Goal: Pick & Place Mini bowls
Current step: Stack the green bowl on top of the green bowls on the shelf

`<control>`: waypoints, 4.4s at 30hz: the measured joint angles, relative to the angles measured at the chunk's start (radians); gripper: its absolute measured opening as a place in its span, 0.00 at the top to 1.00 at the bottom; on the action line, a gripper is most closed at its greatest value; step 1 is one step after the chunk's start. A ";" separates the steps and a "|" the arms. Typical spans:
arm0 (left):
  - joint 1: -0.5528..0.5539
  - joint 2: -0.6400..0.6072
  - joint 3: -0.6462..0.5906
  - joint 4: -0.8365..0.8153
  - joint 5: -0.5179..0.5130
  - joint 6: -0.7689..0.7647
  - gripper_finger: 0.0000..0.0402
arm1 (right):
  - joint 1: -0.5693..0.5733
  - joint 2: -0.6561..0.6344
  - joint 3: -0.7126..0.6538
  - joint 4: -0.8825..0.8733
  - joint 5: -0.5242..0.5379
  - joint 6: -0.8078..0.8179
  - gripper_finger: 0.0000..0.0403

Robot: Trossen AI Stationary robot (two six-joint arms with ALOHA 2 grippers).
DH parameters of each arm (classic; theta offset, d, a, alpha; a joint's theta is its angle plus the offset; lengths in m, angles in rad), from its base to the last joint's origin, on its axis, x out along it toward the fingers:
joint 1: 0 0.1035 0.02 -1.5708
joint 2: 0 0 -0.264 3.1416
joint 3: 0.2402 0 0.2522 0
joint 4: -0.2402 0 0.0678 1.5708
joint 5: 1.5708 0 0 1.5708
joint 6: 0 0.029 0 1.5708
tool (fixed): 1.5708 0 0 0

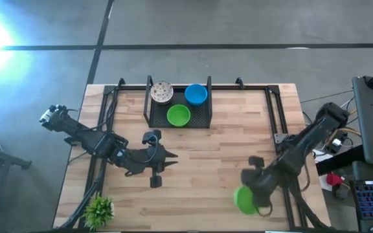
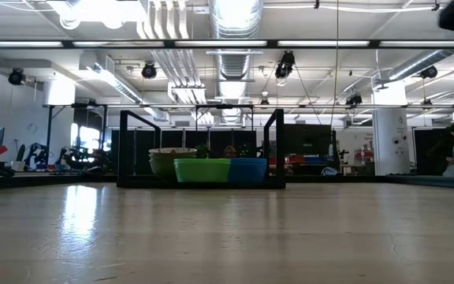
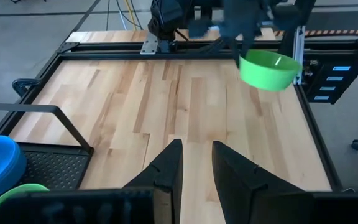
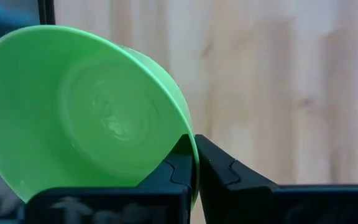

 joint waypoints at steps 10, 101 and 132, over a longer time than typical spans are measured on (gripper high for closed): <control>0.000 -0.003 0.000 -0.001 -0.024 0.009 0.80 | -0.207 -0.212 0.016 0.000 0.203 0.007 0.98; 0.006 -0.155 -0.006 -0.001 -0.284 -0.031 0.80 | -1.219 1.055 1.257 -0.240 -0.217 -0.722 0.98; 0.006 -0.154 -0.006 -0.001 -0.264 -0.034 0.80 | -1.195 1.015 1.257 -0.227 -0.249 -0.740 0.70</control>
